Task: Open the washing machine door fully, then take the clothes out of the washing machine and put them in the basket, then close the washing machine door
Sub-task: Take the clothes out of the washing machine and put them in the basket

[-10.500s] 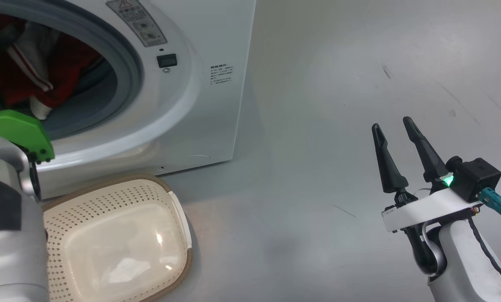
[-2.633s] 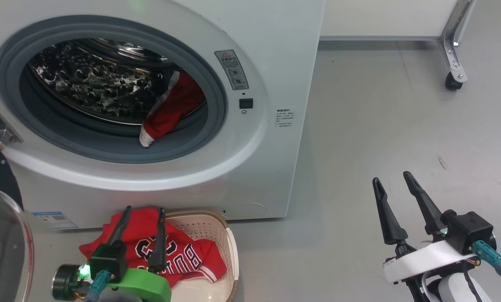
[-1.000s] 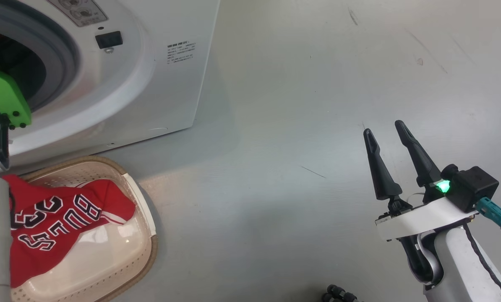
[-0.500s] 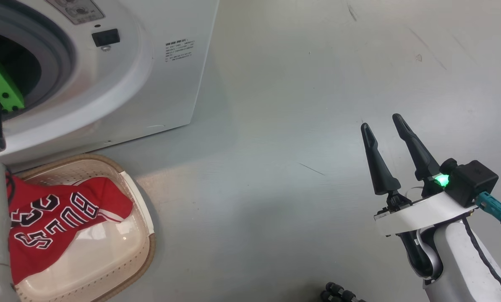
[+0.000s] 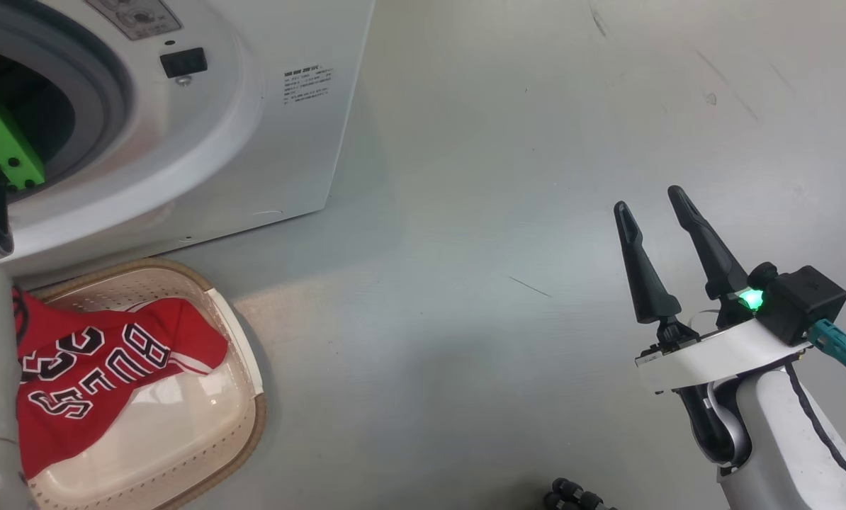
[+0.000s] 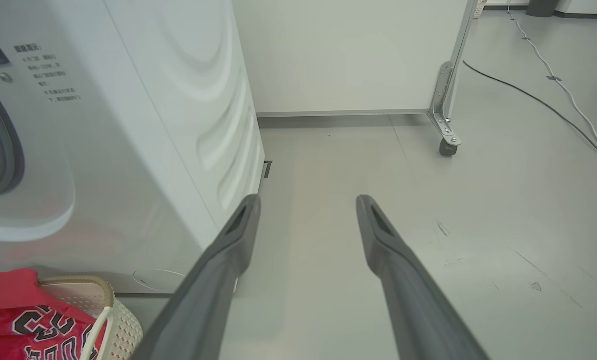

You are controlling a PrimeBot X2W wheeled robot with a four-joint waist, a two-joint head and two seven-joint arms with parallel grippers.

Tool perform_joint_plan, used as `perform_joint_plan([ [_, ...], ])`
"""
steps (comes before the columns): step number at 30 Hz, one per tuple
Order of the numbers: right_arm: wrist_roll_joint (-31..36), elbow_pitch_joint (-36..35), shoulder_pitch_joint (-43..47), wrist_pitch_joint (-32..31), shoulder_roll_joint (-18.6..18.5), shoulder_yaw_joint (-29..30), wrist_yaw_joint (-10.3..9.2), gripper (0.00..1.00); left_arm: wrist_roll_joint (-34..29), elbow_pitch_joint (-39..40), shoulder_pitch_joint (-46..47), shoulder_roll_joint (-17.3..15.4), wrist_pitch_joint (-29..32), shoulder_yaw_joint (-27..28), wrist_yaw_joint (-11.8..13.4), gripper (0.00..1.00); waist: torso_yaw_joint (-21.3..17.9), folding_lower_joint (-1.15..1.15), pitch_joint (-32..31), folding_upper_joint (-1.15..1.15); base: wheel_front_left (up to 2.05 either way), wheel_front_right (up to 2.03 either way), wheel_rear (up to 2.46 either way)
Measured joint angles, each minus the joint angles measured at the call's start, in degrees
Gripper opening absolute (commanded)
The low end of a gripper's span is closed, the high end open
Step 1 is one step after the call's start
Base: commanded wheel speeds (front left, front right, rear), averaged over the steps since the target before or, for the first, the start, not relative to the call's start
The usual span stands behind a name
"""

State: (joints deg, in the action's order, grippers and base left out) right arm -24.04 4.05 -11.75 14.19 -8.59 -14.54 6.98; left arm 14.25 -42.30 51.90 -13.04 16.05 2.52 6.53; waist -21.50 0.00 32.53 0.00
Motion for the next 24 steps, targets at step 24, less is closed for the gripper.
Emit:
perform_joint_plan([
  [24, 2.1, -0.4, 0.0, 0.0, -1.0, 2.2, 0.01, 1.0, -1.1, -6.3, -3.7, 5.3, -14.7, -3.1, -3.8, 0.0, 4.9, 0.0, -6.4, 0.0, 0.0, 0.0, 0.0],
])
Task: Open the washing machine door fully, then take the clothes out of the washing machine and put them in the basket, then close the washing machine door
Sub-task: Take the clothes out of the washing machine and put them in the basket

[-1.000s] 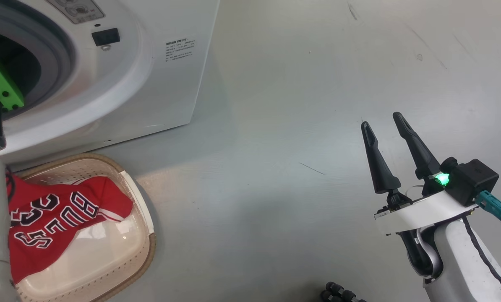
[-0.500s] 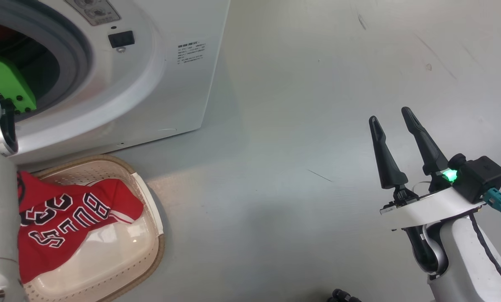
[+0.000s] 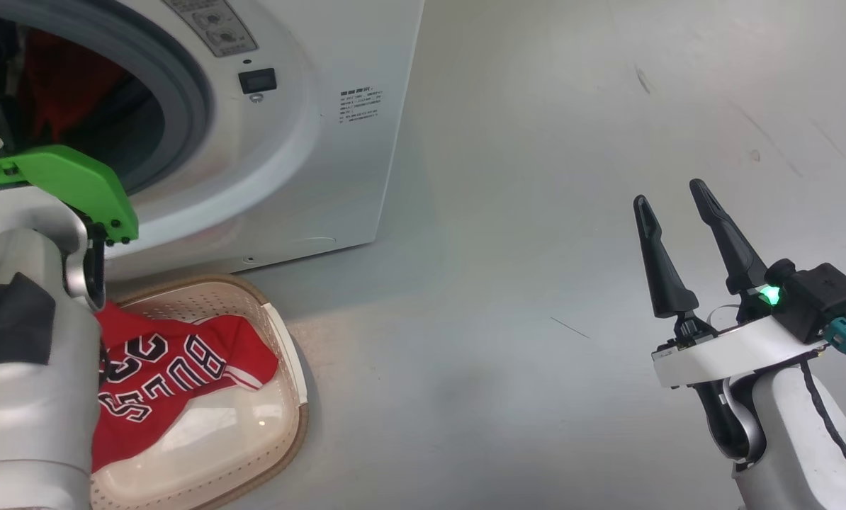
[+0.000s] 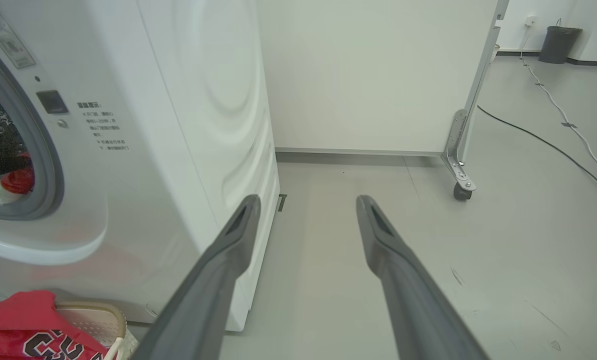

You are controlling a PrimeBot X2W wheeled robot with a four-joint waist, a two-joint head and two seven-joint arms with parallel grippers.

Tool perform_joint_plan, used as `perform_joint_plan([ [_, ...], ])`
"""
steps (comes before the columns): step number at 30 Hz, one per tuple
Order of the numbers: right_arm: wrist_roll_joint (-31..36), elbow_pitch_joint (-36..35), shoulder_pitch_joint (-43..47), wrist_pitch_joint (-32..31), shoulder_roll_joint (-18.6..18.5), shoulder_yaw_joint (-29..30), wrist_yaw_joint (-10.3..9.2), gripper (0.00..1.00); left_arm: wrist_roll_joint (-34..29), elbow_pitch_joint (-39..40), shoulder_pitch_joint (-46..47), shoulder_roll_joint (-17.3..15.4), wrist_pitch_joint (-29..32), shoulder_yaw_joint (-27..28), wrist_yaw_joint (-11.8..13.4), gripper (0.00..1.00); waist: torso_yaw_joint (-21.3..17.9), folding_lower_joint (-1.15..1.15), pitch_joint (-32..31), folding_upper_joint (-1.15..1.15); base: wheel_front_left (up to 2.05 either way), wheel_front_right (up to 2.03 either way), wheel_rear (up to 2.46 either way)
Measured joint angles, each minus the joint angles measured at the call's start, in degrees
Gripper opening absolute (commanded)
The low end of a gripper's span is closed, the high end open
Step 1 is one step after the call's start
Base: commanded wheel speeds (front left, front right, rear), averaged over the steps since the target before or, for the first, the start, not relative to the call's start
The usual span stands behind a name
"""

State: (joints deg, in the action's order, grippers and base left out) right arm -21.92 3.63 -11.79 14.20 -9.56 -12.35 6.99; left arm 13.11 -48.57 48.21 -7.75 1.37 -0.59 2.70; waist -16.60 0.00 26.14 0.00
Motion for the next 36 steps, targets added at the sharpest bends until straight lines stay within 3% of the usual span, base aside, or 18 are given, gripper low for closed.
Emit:
perform_joint_plan([
  [11, 0.7, 0.1, 1.8, 0.0, -0.8, 0.5, 0.0, 1.0, 0.1, -0.9, -5.6, 3.2, -6.8, -1.9, -2.8, 0.0, 3.5, 0.0, -4.5, 0.0, 0.0, 0.0, 0.0],
  [22, 1.0, 0.8, 3.9, 0.0, -0.7, 0.0, 0.0, 1.0, -0.2, 0.0, -13.0, 3.4, -14.5, -4.2, -5.4, 0.0, 7.2, 0.0, -9.9, 0.0, 0.0, 0.0, 0.0],
  [36, 1.3, 1.7, 7.8, 0.3, 0.0, 0.1, -0.07, 1.0, -1.1, 8.7, -19.0, 4.4, -15.7, -5.9, -6.5, 0.0, 10.6, 0.0, -17.4, 0.0, 0.0, 0.0, 0.0],
])
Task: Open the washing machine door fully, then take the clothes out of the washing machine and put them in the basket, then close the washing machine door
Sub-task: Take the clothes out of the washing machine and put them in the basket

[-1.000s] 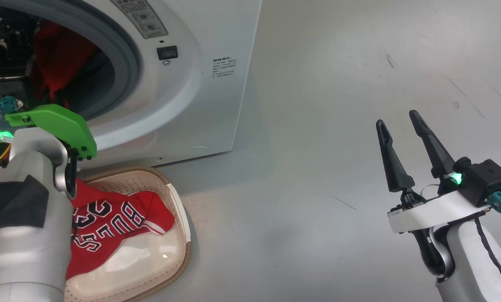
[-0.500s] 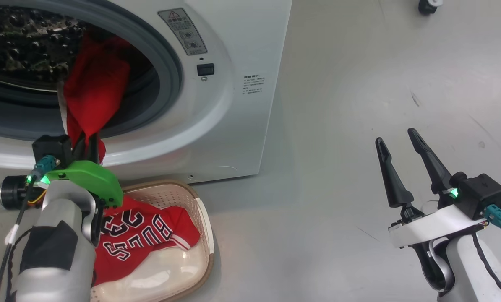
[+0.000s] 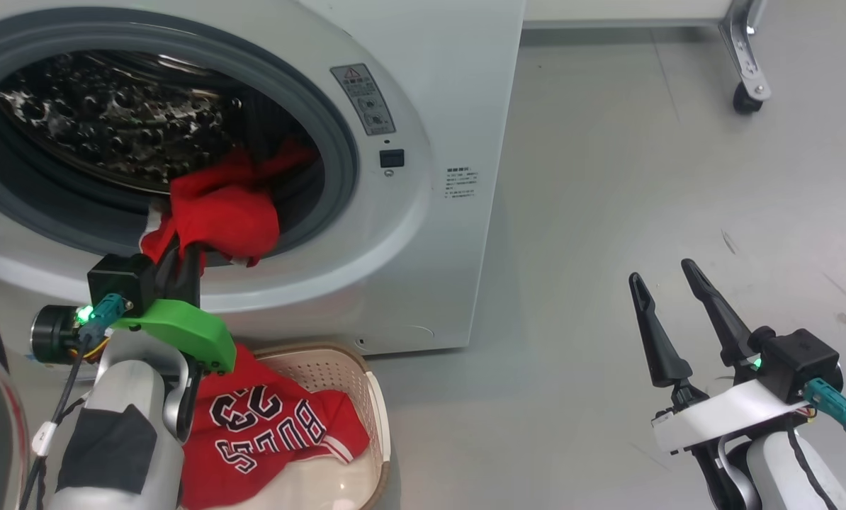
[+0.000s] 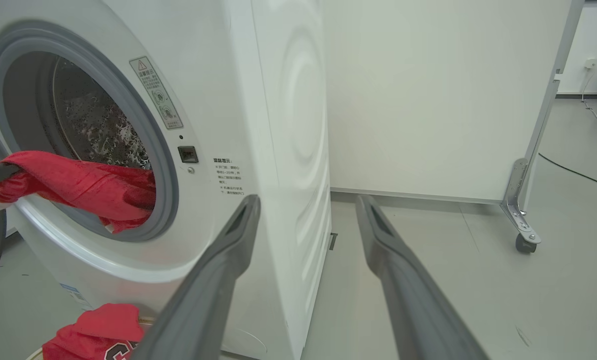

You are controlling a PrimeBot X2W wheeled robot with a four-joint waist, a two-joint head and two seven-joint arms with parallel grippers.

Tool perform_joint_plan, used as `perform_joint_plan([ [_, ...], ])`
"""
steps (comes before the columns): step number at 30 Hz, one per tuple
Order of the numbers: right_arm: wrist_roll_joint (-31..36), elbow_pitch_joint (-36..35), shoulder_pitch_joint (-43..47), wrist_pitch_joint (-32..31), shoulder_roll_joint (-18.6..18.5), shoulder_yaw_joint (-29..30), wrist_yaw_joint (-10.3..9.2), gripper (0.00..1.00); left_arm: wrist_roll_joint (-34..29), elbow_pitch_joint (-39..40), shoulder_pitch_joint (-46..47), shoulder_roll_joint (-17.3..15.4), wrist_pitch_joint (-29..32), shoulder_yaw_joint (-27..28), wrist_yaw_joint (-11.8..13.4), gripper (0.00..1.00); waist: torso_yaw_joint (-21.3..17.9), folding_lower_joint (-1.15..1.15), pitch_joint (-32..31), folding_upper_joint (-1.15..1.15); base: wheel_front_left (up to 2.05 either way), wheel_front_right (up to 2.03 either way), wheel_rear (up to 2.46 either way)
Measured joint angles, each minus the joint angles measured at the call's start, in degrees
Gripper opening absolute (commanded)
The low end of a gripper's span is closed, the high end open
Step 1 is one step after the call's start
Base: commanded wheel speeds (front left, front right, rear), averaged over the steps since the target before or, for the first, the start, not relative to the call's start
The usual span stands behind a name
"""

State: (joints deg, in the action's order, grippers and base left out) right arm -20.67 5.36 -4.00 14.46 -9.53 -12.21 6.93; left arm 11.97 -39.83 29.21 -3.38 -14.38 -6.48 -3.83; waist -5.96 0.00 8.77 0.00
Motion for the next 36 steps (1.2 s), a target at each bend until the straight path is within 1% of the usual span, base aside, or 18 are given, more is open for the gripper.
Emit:
perform_joint_plan([
  [2, 0.0, 0.0, 0.4, 0.0, 0.1, -0.1, -0.01, 1.0, -0.1, 2.1, -0.7, 0.2, 0.0, -0.3, 0.0, 0.0, 0.5, 0.0, -1.0, 0.0, 0.0, 0.0, 0.0],
  [5, 0.1, 0.0, 1.2, 0.0, 0.2, -0.1, -0.03, 1.0, -0.1, 7.2, -1.7, 0.3, 0.0, 0.0, -0.1, 0.0, 1.3, 0.0, -2.2, 0.0, 0.0, 0.0, 0.0],
  [9, 0.1, -0.2, 1.3, 0.0, 0.4, -0.4, -0.09, 1.0, 0.1, 13.9, -2.5, 0.5, -0.1, 1.8, 0.0, 0.0, 2.2, 0.0, -3.2, 0.0, 0.0, 0.0, 0.0],
  [15, 0.1, -0.7, 1.4, 0.0, 0.4, -0.5, -0.12, 1.0, 0.0, 21.7, -5.2, 0.5, -0.1, 2.3, 0.1, 0.0, 2.7, 0.0, -3.5, 0.0, 0.0, 0.0, 0.0],
  [18, 0.2, -0.9, 2.0, 0.0, 0.4, -0.5, -0.53, 1.0, -0.5, 26.6, -5.6, 0.6, -0.1, 2.8, 0.1, 0.0, 2.9, 0.0, -3.4, 0.0, 0.0, 0.0, 0.0],
  [20, 0.2, -1.1, 2.2, 0.0, 0.4, -0.5, -0.53, 1.0, -0.4, 28.7, -5.8, 0.6, -0.1, 3.2, 0.5, 0.0, 2.9, 0.0, -3.2, 0.0, 0.0, 0.0, 0.0],
  [22, 0.2, -1.5, 2.2, 0.0, 0.4, -0.5, -0.53, 1.0, -0.4, 29.7, -6.5, 0.6, -0.1, 3.2, 0.6, 0.0, 2.9, 0.0, -2.9, 0.0, 0.0, 0.0, 0.0],
  [23, 0.2, -1.5, 2.2, 0.0, 0.4, -0.5, -0.53, 1.0, -0.5, 29.8, -7.2, 0.6, -0.1, 3.1, 0.6, 0.05, 2.9, 0.0, -2.7, 0.0, 0.0, 0.0, 0.0],
  [24, 0.2, -1.7, 2.2, 0.0, 0.4, -0.5, -0.53, 1.0, -0.5, 29.5, -8.1, 0.6, -0.1, 3.0, 0.9, 0.07, 2.8, 0.0, -2.5, 0.0, 0.0, 0.0, 0.0],
  [26, 0.2, -2.0, 2.2, 0.0, 0.4, -0.6, -0.53, 1.0, -1.0, 28.2, -10.2, 0.6, -0.1, 2.6, 1.5, 0.06, 2.7, 0.0, -2.0, 0.0, 0.0, 0.0, 0.0],
  [27, 0.2, -2.1, 2.2, 0.0, 0.3, -0.6, -0.53, 1.0, -1.0, 27.4, -11.3, 0.6, -0.1, 2.4, 1.5, 0.0, 2.7, 0.0, -1.8, 0.0, 0.0, 0.0, 0.0],
  [33, 0.2, -2.9, 2.1, 0.0, 0.0, -0.7, -0.53, 1.0, -0.6, 25.3, -14.2, 0.6, 0.2, 1.6, 2.1, 0.0, 2.2, 0.0, 0.0, 0.0, 0.0, 0.0, 0.0],
  [36, 0.2, -3.4, 2.1, 0.0, -0.3, -0.7, -0.53, 1.0, -0.1, 23.8, -15.1, 0.7, 1.4, 1.1, 2.1, 0.0, 1.9, 0.0, 1.2, 0.0, 0.0, 0.0, 0.0],
])
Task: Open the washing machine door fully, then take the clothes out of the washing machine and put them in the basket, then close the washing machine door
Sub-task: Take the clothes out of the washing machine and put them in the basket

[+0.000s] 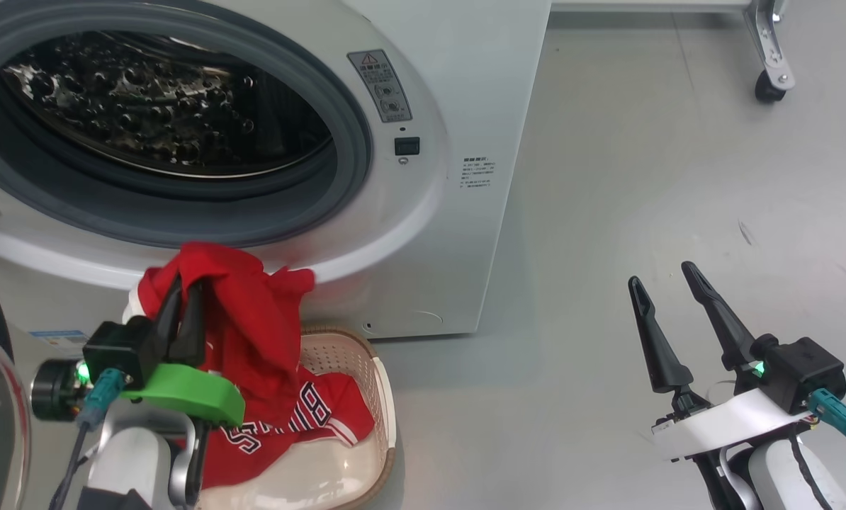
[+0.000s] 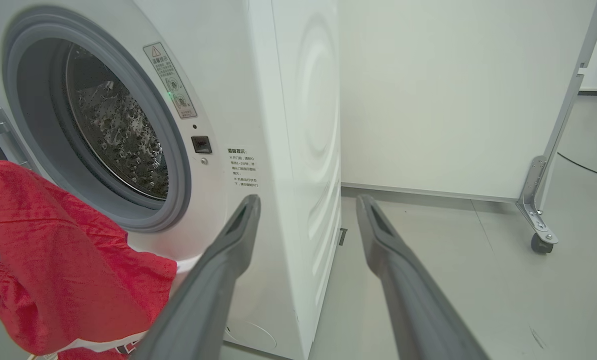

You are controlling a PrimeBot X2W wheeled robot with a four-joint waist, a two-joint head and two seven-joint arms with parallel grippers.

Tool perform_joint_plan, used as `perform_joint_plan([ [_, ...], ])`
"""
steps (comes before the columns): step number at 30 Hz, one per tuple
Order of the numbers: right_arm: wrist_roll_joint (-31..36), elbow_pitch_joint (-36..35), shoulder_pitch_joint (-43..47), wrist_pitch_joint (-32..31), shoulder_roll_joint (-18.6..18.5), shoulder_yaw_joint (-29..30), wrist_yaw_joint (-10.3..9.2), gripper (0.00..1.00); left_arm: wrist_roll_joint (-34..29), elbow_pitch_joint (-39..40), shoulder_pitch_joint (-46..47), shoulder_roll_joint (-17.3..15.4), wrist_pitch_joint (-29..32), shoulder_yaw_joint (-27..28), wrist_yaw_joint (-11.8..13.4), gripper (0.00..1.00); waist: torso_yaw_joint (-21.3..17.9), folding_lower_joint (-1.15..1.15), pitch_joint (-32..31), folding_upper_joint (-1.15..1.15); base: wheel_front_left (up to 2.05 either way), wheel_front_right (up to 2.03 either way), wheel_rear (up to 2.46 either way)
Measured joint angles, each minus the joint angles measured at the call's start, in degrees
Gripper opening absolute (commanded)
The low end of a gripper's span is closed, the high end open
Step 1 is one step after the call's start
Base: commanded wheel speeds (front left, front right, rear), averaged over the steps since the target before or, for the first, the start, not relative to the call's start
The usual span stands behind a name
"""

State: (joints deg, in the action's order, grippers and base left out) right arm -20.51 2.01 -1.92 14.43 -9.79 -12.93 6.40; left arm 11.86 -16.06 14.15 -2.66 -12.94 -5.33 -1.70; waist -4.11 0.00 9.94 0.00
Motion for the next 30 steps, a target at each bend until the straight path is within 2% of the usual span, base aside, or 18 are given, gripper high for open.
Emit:
perform_joint_plan([
  [8, 0.0, -1.1, -0.5, -0.5, -1.0, -0.2, 0.01, 1.0, 0.2, -4.2, -1.6, 0.1, 2.0, -1.2, 0.6, 0.0, -1.1, 0.0, 3.5, 0.0, 0.0, 0.0, 0.0],
  [18, 0.0, -3.0, -1.9, -1.0, -2.6, -0.1, 0.08, 1.0, -0.6, -11.9, -1.0, 0.2, 6.8, -2.7, 2.8, 0.0, -2.6, 0.0, 9.9, 0.0, 0.0, 0.0, 0.0],
  [30, -0.3, -4.3, -4.1, -1.0, -3.8, 0.5, 0.1, 1.0, -1.9, -20.5, 7.4, 0.3, 10.5, -3.3, 4.0, 0.0, -4.4, 0.0, 17.7, 0.0, 0.0, 0.0, 0.0],
])
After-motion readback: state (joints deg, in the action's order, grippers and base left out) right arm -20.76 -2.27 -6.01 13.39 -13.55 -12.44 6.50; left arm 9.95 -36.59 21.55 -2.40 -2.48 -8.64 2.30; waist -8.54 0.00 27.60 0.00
